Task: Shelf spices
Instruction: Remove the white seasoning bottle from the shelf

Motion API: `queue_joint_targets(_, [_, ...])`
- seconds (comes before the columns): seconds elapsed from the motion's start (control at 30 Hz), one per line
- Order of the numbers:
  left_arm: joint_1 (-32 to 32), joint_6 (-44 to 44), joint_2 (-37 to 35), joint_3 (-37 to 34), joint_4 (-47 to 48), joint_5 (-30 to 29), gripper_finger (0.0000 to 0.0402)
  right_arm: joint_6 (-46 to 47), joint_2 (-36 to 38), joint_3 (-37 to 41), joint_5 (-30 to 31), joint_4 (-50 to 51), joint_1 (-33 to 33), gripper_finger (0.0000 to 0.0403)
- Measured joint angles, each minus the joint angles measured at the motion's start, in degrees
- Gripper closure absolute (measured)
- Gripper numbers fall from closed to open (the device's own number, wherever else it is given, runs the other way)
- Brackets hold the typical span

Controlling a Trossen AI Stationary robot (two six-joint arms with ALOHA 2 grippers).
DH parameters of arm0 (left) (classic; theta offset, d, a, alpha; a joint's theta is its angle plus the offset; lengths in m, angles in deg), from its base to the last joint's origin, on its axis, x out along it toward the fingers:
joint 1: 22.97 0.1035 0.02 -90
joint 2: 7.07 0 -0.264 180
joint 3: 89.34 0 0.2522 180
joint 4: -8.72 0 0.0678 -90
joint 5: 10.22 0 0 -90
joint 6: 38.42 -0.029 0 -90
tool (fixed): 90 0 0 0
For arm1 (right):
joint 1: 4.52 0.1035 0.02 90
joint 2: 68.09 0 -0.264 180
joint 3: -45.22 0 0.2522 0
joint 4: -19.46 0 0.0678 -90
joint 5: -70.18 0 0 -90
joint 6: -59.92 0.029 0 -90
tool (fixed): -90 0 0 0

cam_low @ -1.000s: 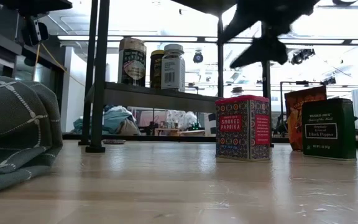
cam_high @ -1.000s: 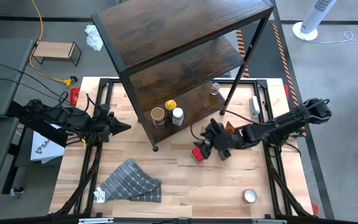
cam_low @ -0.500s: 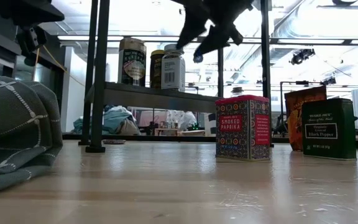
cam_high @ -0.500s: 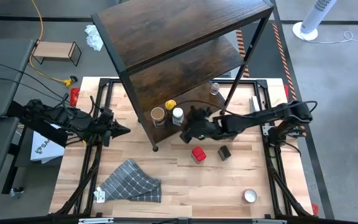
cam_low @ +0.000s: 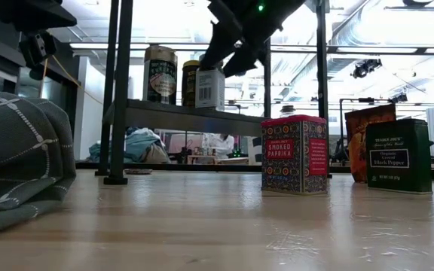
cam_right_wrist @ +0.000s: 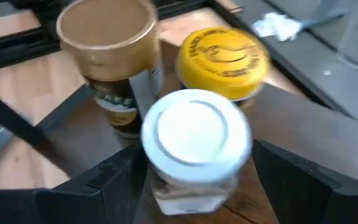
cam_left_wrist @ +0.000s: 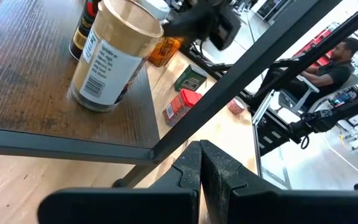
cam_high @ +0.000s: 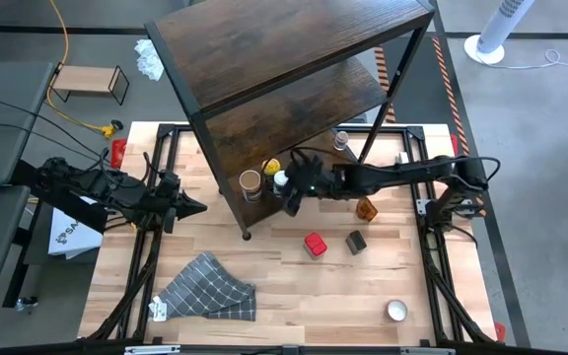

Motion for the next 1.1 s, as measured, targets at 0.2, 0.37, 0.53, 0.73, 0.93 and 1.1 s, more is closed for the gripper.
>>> queue_joint_targets(0.2, [0.0, 0.02, 0.0, 0.0, 0.13, 0.07, 0.0401, 0.15, -2.81, 0.03, -2.99, -2.2, -0.42, 0.0135])
queue_joint_targets(0.37, [-0.02, 0.04, 0.0, 0.0, 0.2, 1.63, 0.0402, 1.8, -1.21, 0.06, -0.57, -0.87, 1.1, 0.0223])
queue_joint_targets(0.53, [0.0, 0.04, 0.0, 0.0, 0.65, 2.45, 0.0402, 6.94, 6.36, 0.03, 3.38, 9.04, 5.19, 0.0223])
queue_joint_targets(0.73, [0.0, 0.65, 0.2, 0.0, 1.38, 2.21, 0.0401, 24.02, 14.93, 0.01, 12.34, 30.54, 16.94, 0.0223])
queue_joint_targets(0.93, [0.0, 6.16, 3.6, 0.0, 1.11, 0.16, 0.0401, 46.03, 13.63, -0.01, 18.36, 42.8, 32.37, 0.0223])
queue_joint_targets(1.1, [0.0, 8.33, 9.5, -0.01, 0.37, -1.8, 0.0402, 58.23, 6.73, -0.01, 24.29, 42.88, 42.69, 0.0223])
